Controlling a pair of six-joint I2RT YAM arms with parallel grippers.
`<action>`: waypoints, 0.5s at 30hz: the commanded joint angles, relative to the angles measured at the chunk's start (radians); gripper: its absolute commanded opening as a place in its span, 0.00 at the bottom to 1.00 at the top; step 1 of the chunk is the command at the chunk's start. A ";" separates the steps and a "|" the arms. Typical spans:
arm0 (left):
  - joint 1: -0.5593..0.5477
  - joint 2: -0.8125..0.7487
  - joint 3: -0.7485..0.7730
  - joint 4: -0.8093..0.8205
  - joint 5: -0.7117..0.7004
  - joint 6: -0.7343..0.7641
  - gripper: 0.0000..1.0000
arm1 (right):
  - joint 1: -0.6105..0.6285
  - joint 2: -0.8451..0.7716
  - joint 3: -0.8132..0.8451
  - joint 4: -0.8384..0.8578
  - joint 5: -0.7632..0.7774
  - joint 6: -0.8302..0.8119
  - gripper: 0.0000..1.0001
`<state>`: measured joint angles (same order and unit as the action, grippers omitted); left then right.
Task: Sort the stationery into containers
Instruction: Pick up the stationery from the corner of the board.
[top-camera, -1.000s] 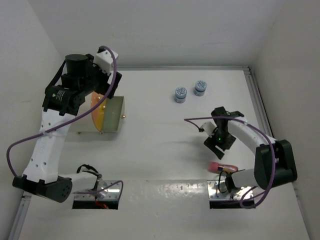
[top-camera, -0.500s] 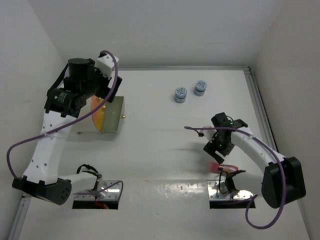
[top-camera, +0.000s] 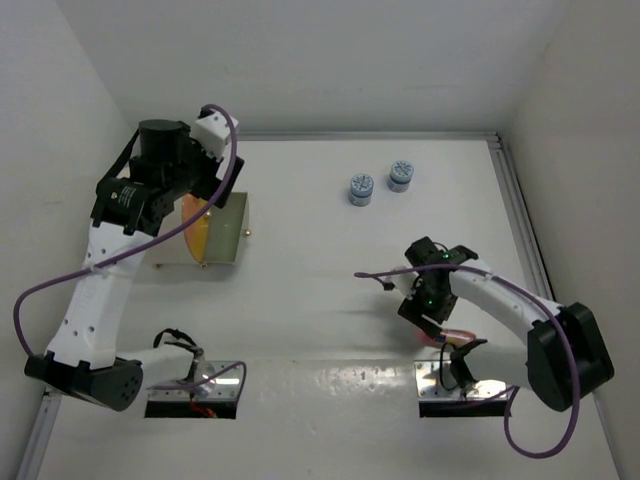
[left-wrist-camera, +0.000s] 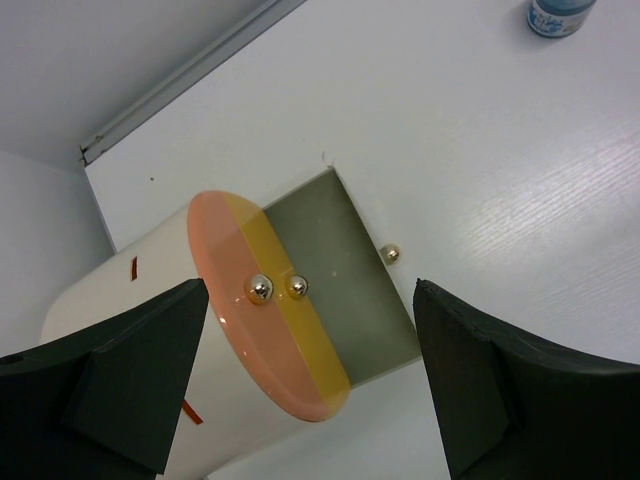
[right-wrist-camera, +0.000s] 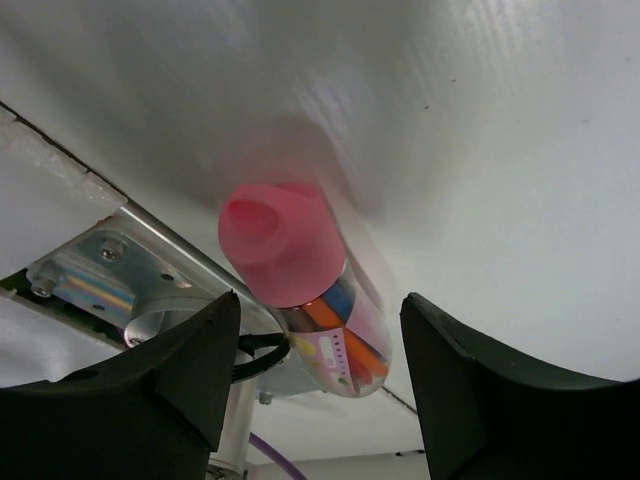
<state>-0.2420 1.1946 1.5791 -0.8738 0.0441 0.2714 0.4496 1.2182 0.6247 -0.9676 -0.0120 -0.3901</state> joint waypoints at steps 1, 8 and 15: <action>-0.005 -0.023 -0.002 0.036 -0.009 -0.006 0.90 | 0.015 0.029 -0.022 -0.013 -0.008 -0.024 0.66; -0.005 -0.020 -0.016 0.042 -0.010 -0.006 0.90 | 0.047 0.101 -0.077 0.127 0.043 -0.039 0.61; -0.005 -0.009 -0.017 0.048 -0.020 -0.001 0.90 | 0.057 0.214 -0.040 0.245 0.061 -0.052 0.19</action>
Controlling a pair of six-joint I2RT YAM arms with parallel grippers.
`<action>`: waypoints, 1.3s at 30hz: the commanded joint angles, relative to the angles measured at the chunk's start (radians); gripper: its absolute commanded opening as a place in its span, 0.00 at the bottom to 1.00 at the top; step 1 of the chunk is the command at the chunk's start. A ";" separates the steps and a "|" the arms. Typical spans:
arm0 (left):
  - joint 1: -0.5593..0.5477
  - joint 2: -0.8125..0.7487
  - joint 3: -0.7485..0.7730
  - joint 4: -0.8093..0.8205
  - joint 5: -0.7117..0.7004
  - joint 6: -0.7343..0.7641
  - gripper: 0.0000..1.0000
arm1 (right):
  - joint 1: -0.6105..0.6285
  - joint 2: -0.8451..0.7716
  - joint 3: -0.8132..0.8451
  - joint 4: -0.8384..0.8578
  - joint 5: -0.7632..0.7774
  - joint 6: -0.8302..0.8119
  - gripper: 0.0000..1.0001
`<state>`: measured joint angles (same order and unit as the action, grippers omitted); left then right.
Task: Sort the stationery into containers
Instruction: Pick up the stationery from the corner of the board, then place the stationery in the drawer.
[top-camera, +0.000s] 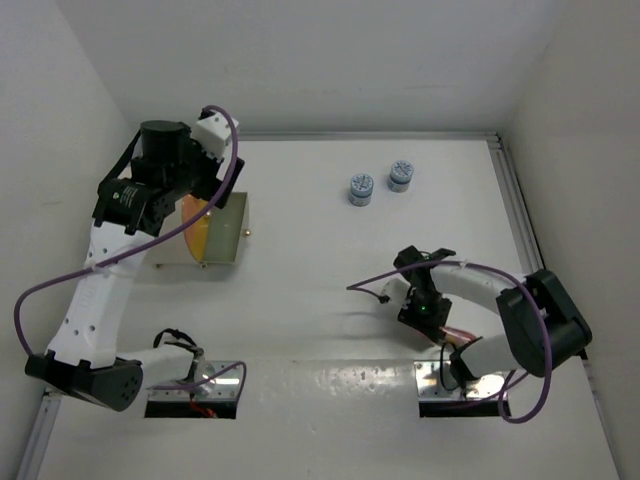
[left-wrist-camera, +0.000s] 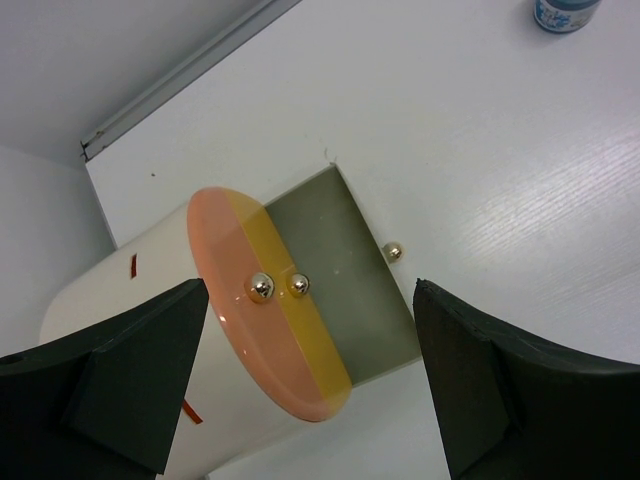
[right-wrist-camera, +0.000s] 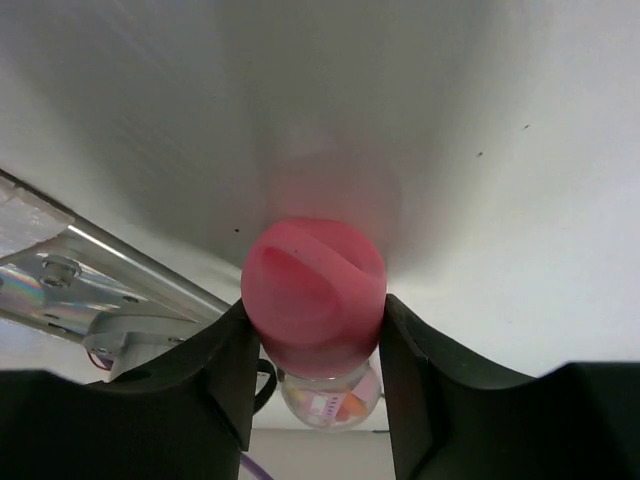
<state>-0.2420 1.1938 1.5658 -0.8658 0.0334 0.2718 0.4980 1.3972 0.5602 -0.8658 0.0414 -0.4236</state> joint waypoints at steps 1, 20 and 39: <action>-0.005 -0.008 -0.004 0.040 -0.010 -0.002 0.90 | 0.010 0.046 0.088 0.137 -0.004 -0.012 0.10; 0.171 0.053 -0.012 0.067 0.130 -0.149 0.91 | 0.091 0.385 0.969 0.676 -0.650 1.032 0.00; 0.532 0.125 -0.004 0.028 0.272 -0.218 0.91 | 0.264 0.924 1.465 1.171 -0.480 1.424 0.00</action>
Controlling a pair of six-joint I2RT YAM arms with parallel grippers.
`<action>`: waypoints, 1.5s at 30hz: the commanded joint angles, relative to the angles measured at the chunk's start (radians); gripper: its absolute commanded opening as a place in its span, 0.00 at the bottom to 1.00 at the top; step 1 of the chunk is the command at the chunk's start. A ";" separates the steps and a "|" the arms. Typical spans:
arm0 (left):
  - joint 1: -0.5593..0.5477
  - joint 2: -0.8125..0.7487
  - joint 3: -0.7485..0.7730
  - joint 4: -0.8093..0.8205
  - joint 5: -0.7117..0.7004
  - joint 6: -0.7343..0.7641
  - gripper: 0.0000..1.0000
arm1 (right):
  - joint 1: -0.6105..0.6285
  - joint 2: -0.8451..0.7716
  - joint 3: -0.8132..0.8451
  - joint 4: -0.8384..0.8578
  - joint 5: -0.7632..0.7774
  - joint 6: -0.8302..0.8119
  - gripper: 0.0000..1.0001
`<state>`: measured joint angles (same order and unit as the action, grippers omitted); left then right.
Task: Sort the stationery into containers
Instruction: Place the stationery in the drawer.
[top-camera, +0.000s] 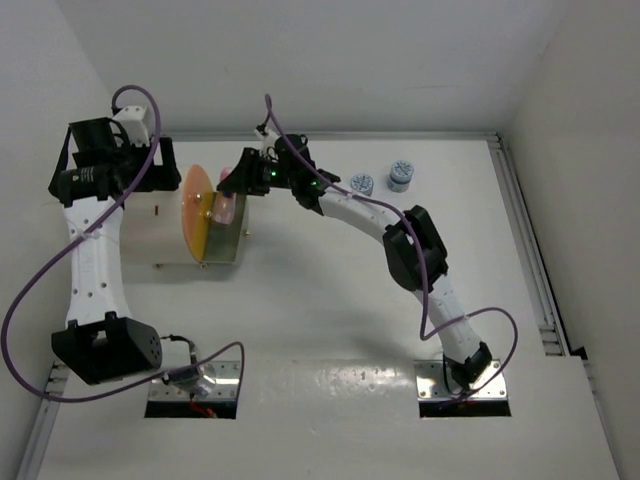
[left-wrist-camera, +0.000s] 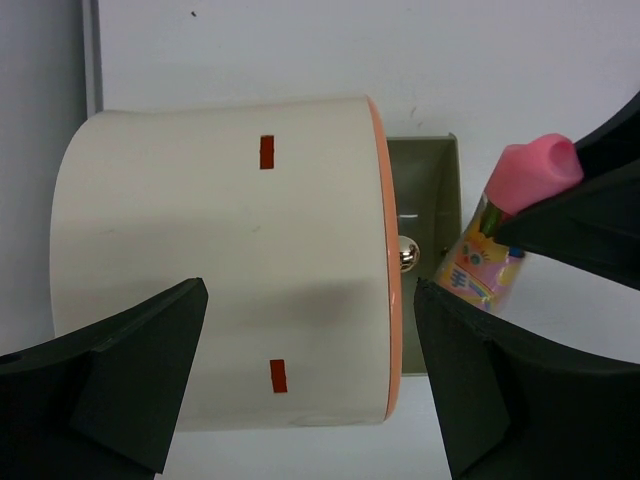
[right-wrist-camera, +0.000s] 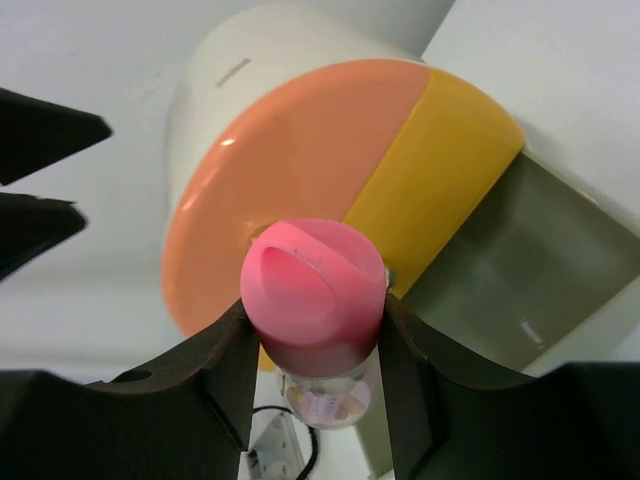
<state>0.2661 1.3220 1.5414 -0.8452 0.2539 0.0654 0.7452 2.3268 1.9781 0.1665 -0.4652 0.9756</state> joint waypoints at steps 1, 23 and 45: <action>0.031 -0.003 0.019 0.009 0.054 -0.009 0.91 | 0.028 0.002 0.035 0.142 0.026 0.008 0.00; 0.048 0.011 -0.014 -0.002 0.061 0.028 0.93 | 0.082 0.083 -0.051 0.111 0.051 -0.175 0.10; 0.048 0.029 -0.010 0.008 0.073 0.036 0.93 | 0.088 0.129 0.018 0.085 0.045 -0.176 0.62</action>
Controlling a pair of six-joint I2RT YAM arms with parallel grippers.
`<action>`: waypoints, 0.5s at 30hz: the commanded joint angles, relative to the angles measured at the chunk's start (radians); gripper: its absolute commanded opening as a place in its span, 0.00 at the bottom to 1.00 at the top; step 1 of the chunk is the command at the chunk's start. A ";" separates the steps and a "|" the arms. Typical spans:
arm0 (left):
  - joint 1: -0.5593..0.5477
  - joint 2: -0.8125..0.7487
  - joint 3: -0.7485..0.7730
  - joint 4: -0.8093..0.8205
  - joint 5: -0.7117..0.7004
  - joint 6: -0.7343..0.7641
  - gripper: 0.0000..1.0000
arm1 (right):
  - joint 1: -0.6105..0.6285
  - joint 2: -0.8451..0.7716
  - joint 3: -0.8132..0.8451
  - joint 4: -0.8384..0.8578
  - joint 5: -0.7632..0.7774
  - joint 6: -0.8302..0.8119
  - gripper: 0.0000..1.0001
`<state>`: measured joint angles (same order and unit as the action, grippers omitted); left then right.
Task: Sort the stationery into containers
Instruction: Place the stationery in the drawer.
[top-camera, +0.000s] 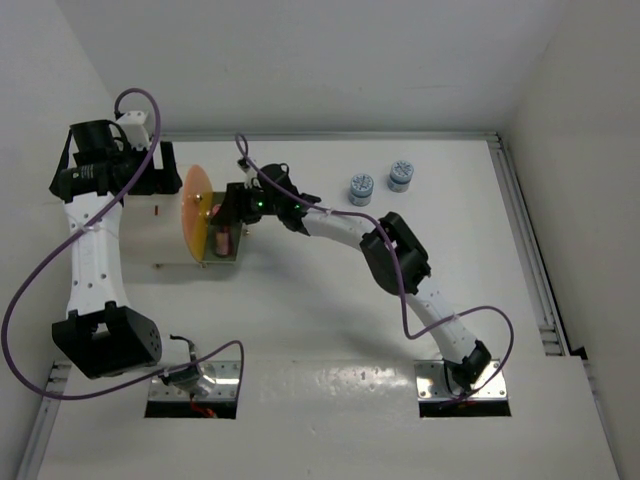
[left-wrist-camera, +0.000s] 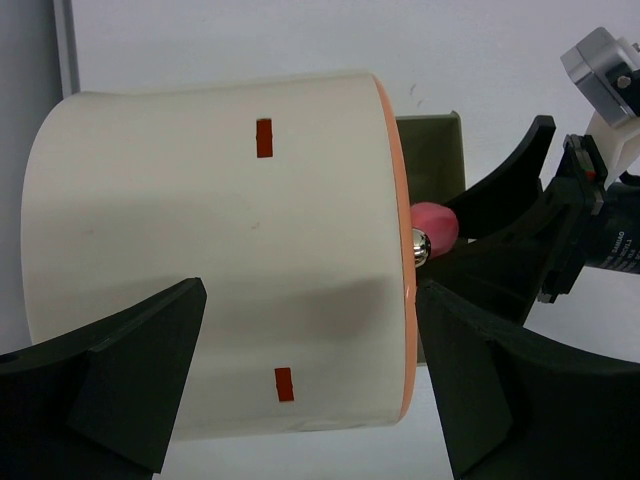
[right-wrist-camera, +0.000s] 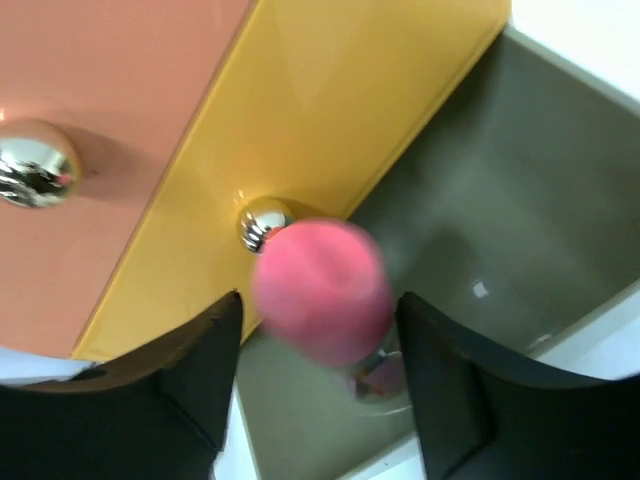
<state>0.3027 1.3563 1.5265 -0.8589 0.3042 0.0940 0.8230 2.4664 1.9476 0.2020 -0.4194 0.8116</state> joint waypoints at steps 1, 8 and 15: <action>0.010 -0.003 0.004 0.023 0.023 0.007 0.93 | 0.008 -0.012 0.050 0.053 -0.001 -0.009 0.65; 0.009 0.000 0.006 0.026 0.023 0.003 0.93 | 0.010 -0.069 0.002 0.109 -0.004 -0.006 0.70; 0.012 -0.002 0.015 0.029 0.021 0.000 0.90 | -0.005 -0.132 -0.032 0.100 0.002 0.001 0.61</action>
<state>0.3027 1.3579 1.5265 -0.8585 0.3080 0.0933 0.8223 2.4516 1.9221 0.2466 -0.4198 0.8124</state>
